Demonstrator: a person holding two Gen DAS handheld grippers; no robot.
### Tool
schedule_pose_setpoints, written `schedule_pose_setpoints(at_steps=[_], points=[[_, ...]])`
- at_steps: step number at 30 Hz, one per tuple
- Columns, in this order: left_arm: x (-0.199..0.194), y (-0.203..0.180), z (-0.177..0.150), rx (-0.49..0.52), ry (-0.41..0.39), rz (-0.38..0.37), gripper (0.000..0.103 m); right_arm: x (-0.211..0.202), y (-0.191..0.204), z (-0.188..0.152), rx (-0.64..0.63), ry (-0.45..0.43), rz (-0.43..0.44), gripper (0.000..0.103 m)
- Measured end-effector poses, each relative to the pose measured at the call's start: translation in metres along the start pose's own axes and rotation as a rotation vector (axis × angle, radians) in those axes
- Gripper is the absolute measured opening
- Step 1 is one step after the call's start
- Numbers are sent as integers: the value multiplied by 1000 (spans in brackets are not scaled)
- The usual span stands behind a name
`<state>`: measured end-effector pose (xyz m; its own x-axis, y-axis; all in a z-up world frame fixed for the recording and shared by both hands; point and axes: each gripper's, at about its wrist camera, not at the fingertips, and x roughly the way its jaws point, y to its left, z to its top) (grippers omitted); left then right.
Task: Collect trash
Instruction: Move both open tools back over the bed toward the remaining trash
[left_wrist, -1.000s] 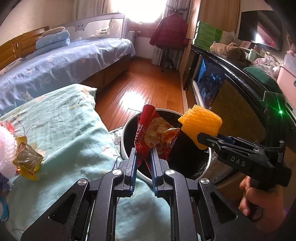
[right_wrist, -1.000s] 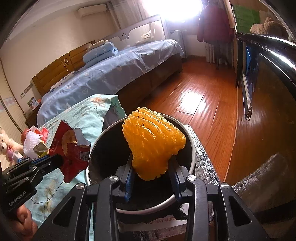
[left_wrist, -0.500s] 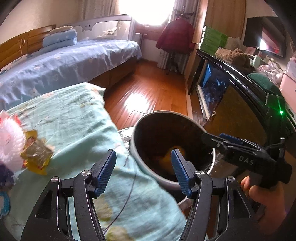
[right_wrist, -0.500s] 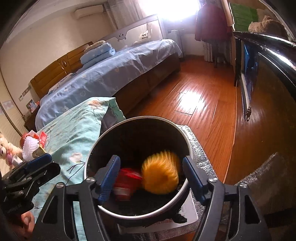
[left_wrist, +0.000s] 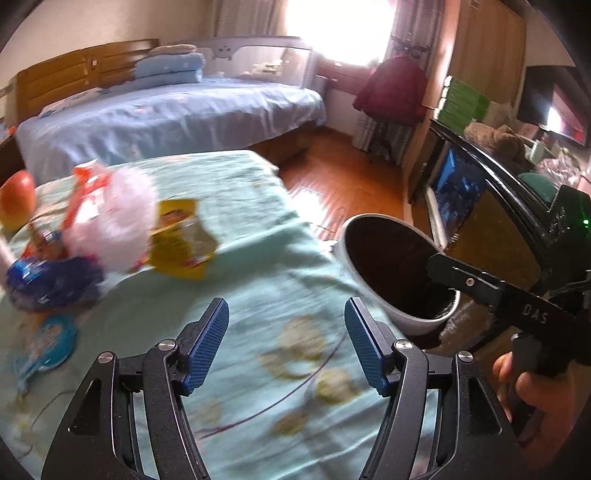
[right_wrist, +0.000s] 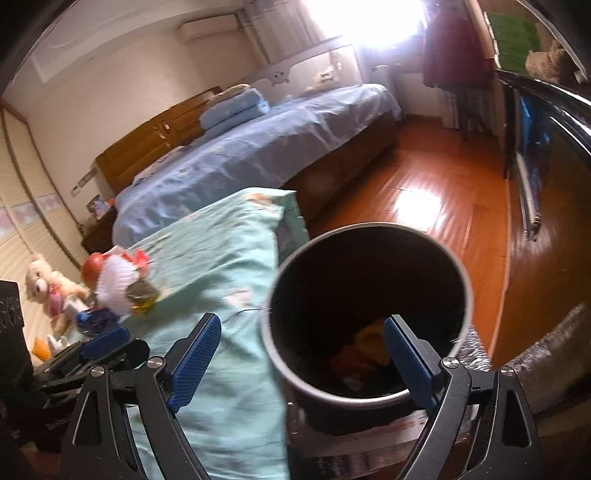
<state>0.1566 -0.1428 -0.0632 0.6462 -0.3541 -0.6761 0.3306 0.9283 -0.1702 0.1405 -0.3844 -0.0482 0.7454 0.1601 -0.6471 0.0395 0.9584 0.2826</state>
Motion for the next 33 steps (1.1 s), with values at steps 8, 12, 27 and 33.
schedule_pose_setpoints(at_steps=[8, 12, 27, 33], points=[[-25, 49, -19, -78, -14, 82, 66, 8, 45, -15, -53, 27, 68, 93], [-37, 78, -32, -129, -12, 127, 67, 15, 68, -26, -84, 49, 98, 93], [-81, 153, -65, -249, -36, 234, 67, 39, 156, -58, -212, 136, 213, 93], [-97, 183, -73, -292, -49, 275, 67, 45, 187, -69, -277, 162, 260, 93]])
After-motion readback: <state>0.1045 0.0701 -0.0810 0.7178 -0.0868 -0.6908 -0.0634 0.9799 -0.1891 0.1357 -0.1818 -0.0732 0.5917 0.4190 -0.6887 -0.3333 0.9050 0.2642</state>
